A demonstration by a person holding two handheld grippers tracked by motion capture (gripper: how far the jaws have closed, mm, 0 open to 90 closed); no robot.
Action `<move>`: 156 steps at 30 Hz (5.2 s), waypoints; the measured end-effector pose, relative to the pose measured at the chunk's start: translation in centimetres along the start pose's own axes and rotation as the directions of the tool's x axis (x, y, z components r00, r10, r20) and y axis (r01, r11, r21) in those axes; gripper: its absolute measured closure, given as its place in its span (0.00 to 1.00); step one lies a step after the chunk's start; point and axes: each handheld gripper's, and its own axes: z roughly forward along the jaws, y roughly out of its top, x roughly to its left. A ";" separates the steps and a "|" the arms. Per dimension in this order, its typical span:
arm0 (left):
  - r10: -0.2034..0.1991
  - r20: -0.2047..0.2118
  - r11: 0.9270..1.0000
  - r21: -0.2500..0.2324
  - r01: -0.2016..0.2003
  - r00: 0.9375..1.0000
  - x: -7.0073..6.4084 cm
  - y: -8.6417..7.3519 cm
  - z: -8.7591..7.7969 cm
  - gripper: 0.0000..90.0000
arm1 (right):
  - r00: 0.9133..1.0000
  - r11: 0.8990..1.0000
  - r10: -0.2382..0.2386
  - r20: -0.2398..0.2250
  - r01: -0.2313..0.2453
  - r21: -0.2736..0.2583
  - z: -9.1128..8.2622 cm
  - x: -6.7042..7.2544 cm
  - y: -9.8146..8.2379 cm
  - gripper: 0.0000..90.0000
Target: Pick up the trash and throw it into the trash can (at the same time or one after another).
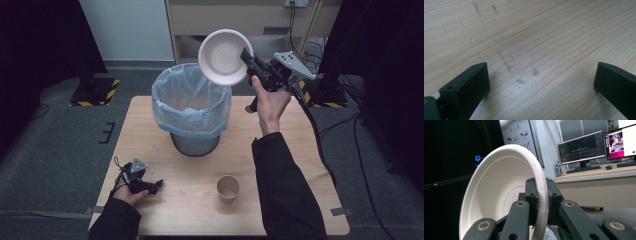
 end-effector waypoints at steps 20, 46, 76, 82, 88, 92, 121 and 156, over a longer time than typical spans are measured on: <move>0.002 0.002 1.000 0.001 -0.002 1.000 0.0 0.0 0.0 0.00 | 0.999 0.995 -0.054 0.010 0.053 0.081 4.0 2.2 -3.4 0.92; 0.002 0.002 1.000 0.002 -0.002 1.000 0.0 0.0 0.0 0.00 | 0.997 0.989 -0.051 -0.054 0.058 0.133 -6.6 -3.2 -2.5 0.51; 0.000 0.001 1.000 0.001 0.000 1.000 0.0 0.0 0.0 0.00 | 0.982 0.810 -0.013 -0.186 0.120 0.574 -16.4 -3.9 -20.3 0.46; 0.000 0.001 1.000 0.001 0.000 1.000 0.0 0.0 0.0 0.00 | 0.972 0.798 0.023 -0.232 0.122 0.590 -15.9 -2.7 -20.8 0.50; 0.000 0.001 1.000 0.001 0.000 1.000 0.0 0.0 0.0 0.00 | 0.967 0.764 0.069 -0.245 0.106 0.636 -15.6 -2.3 -21.8 0.59; 0.000 0.001 1.000 0.001 0.000 1.000 0.0 0.0 0.0 0.00 | 0.963 0.738 0.086 -0.254 0.109 0.666 -15.6 -2.2 -22.2 0.64; 0.000 0.001 1.000 0.001 0.000 1.000 0.0 0.0 0.0 0.00 | 0.983 0.780 -0.017 -0.182 0.127 0.613 -15.8 -3.8 -19.4 0.94; 0.000 0.001 1.000 0.002 0.000 1.000 0.0 0.0 0.0 0.00 | 1.000 0.981 0.025 0.012 -0.027 0.193 -14.3 -7.1 -9.8 0.94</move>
